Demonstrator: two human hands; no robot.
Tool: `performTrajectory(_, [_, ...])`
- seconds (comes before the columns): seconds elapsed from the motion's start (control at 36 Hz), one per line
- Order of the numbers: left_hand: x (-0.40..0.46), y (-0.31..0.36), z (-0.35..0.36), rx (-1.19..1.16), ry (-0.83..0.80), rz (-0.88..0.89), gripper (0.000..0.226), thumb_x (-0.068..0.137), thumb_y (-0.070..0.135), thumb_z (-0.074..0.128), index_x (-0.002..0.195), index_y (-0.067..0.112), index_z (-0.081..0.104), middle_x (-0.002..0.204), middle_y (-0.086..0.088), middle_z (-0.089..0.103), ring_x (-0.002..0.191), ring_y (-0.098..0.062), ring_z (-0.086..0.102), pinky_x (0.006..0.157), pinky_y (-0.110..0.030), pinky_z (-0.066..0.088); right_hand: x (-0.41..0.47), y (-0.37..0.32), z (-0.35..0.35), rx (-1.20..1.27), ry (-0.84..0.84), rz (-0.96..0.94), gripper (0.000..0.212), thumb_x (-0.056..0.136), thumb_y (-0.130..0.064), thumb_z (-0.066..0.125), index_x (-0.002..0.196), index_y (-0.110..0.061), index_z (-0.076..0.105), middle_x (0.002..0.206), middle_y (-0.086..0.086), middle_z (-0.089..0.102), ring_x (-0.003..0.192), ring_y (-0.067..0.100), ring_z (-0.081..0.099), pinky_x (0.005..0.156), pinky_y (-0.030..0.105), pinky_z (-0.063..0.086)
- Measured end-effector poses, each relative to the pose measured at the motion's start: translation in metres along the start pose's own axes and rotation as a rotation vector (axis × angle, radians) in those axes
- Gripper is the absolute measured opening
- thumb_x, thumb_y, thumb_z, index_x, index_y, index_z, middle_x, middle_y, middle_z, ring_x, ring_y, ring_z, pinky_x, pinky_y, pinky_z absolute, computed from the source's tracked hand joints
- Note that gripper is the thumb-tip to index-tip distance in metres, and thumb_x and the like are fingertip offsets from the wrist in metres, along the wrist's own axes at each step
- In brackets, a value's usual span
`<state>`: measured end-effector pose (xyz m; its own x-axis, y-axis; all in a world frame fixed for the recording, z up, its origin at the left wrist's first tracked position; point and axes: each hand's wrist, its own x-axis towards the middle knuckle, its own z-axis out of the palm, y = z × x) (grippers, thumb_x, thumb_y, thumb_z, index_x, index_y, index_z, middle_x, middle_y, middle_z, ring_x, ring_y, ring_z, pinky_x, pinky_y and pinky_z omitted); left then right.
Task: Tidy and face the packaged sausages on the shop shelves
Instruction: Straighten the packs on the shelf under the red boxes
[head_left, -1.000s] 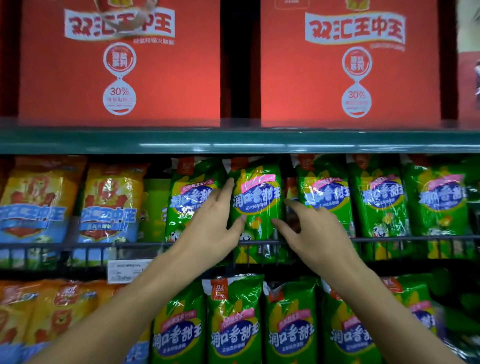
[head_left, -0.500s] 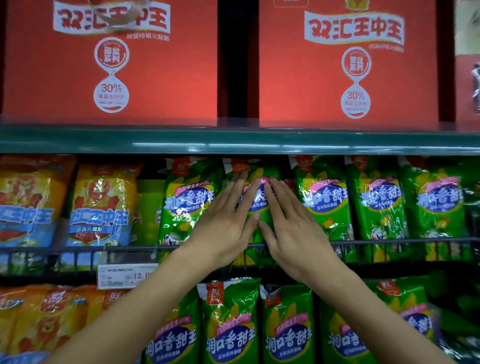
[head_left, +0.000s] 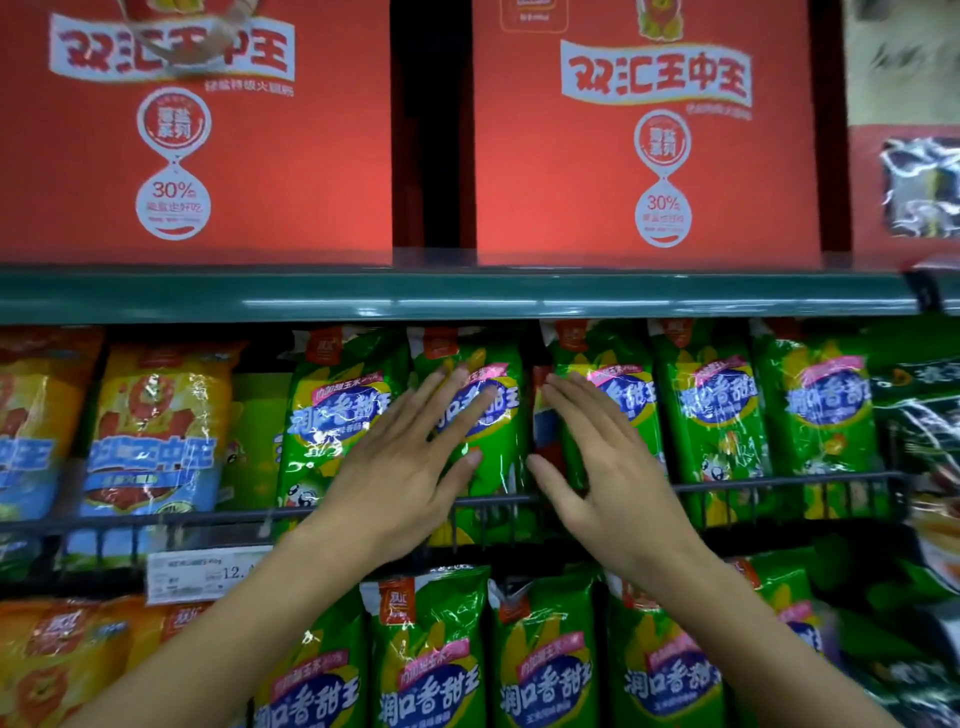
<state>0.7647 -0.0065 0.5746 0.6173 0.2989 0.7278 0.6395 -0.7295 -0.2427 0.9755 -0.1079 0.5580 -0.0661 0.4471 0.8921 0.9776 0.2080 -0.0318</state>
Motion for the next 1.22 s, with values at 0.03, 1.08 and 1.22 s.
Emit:
performTrajectory(0.03, [0.001, 0.001, -0.001, -0.008, -0.002, -0.001, 0.061, 0.103, 0.061, 0.006, 0.155, 0.050, -0.023, 0.165, 0.018, -0.030, 0.149, 0.000, -0.032, 0.119, -0.025, -0.018, -0.004, 0.006, -0.006, 0.004, 0.014, 0.031, 0.068, 0.100, -0.051, 0.049, 0.158, -0.018, 0.036, 0.164, -0.008, 0.032, 0.154, 0.005, 0.017, 0.126, 0.025, 0.013])
performTrajectory(1.08, [0.051, 0.108, 0.011, -0.507, 0.085, -0.370, 0.083, 0.098, 0.027, 0.069, 0.163, 0.024, 0.018, 0.108, -0.009, 0.060, 0.102, -0.029, 0.069, 0.088, -0.051, 0.059, -0.039, 0.076, -0.037, 0.204, 0.195, 0.198, 0.035, 0.090, -0.029, 0.078, 0.123, -0.018, 0.075, 0.101, -0.006, 0.079, 0.085, 0.010, 0.074, 0.082, 0.039, 0.062])
performTrajectory(1.22, [0.044, 0.109, 0.015, -0.263, 0.262, -0.149, 0.068, 0.093, 0.011, 0.073, 0.153, 0.020, 0.043, 0.161, 0.004, 0.029, 0.125, -0.020, 0.057, 0.095, -0.040, 0.058, -0.049, 0.085, -0.052, 0.223, 0.252, 0.133, 0.031, 0.092, -0.022, 0.077, 0.122, -0.017, 0.075, 0.114, -0.008, 0.076, 0.102, 0.004, 0.071, 0.094, 0.023, 0.056])
